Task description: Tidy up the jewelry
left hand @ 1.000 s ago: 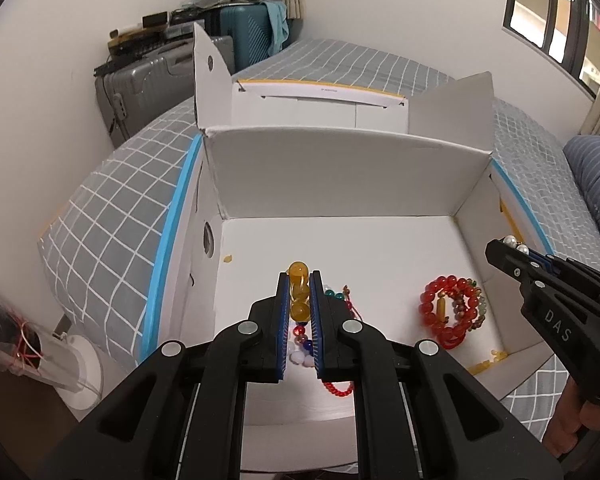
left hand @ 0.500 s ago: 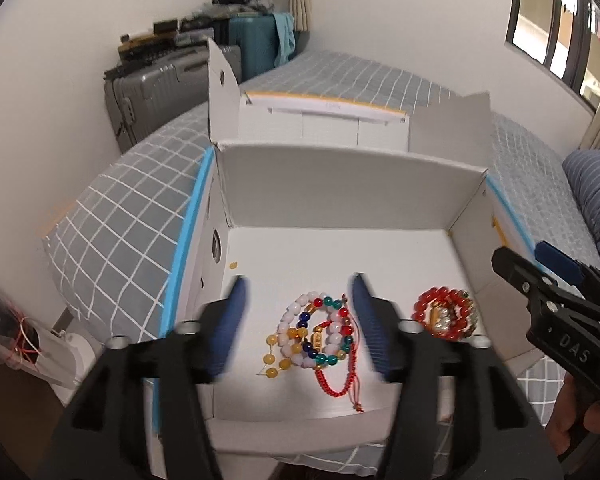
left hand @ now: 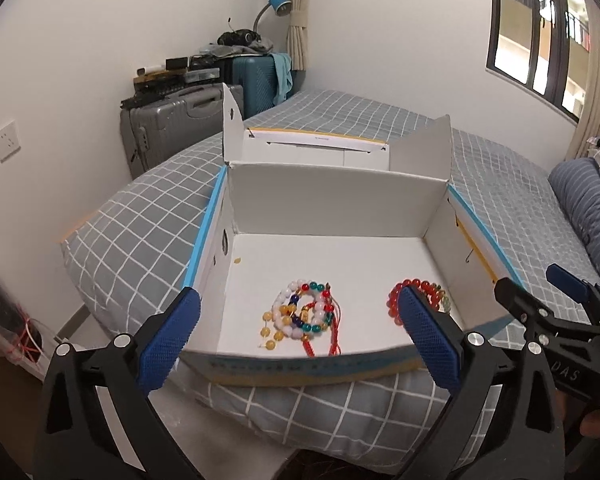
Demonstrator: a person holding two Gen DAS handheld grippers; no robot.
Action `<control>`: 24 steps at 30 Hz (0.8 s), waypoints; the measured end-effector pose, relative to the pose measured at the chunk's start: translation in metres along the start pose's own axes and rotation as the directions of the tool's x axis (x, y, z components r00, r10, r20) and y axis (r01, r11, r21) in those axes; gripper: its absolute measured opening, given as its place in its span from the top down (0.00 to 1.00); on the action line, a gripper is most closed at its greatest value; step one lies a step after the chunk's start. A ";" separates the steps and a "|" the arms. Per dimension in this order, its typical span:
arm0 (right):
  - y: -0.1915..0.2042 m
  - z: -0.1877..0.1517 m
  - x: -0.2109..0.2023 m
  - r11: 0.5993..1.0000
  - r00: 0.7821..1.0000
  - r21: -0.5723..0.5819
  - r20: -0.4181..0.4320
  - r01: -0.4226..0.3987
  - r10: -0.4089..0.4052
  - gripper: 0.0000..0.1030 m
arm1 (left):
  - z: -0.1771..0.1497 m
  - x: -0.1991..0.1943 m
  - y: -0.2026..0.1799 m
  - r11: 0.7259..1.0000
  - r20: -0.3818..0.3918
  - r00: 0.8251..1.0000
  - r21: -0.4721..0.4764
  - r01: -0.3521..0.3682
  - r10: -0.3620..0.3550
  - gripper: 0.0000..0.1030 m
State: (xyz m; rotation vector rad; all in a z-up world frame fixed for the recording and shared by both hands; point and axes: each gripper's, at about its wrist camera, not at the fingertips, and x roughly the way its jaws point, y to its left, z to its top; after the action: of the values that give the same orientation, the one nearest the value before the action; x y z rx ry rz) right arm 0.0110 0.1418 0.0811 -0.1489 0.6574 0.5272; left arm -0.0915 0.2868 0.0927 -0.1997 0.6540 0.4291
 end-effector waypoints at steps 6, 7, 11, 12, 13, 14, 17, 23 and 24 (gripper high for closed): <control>0.008 -0.014 -0.001 1.000 1.000 -0.012 -0.013 -0.013 0.013 0.07 | -0.014 0.000 0.001 1.000 -0.021 1.000 0.007 0.003 -0.003 0.06; 0.010 -0.016 -0.002 1.000 1.000 -0.017 -0.013 -0.010 0.010 0.07 | -0.016 -0.001 0.001 1.000 -0.025 1.000 0.010 0.001 -0.001 0.06; 0.013 -0.020 -0.002 1.000 1.000 -0.015 -0.019 -0.018 0.018 0.07 | -0.020 -0.004 0.001 1.000 -0.030 1.000 0.022 0.004 -0.004 0.06; 0.013 -0.021 -0.001 1.000 1.000 -0.012 -0.023 -0.018 0.018 0.07 | -0.021 -0.005 0.001 1.000 -0.029 1.000 0.024 0.004 -0.003 0.06; 0.013 -0.021 -0.001 1.000 0.999 -0.010 -0.027 -0.020 0.020 0.07 | -0.021 -0.006 0.001 1.000 -0.028 1.000 0.026 0.005 -0.004 0.06; 0.014 -0.022 -0.001 1.000 0.999 -0.010 -0.027 -0.021 0.020 0.07 | -0.022 -0.006 0.001 1.000 -0.029 1.000 0.029 0.004 -0.004 0.06; 0.014 -0.025 -0.002 1.000 0.999 -0.005 -0.029 -0.020 0.020 0.07 | -0.024 -0.008 -0.001 0.999 -0.031 1.000 0.037 0.008 -0.006 0.06; 0.012 -0.027 0.000 1.000 0.999 0.008 -0.037 -0.011 0.011 0.07 | -0.028 -0.009 -0.002 0.999 -0.037 0.999 0.040 0.008 -0.007 0.06; 0.013 -0.027 0.000 1.000 0.999 0.010 -0.037 -0.010 0.010 0.07 | -0.028 -0.010 -0.002 0.999 -0.038 0.999 0.039 0.009 -0.007 0.06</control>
State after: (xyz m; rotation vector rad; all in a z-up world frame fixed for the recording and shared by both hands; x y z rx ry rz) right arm -0.0100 0.1447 0.0602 -0.1468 0.6972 0.5319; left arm -0.1128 0.2730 0.0766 -0.1734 0.6977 0.4055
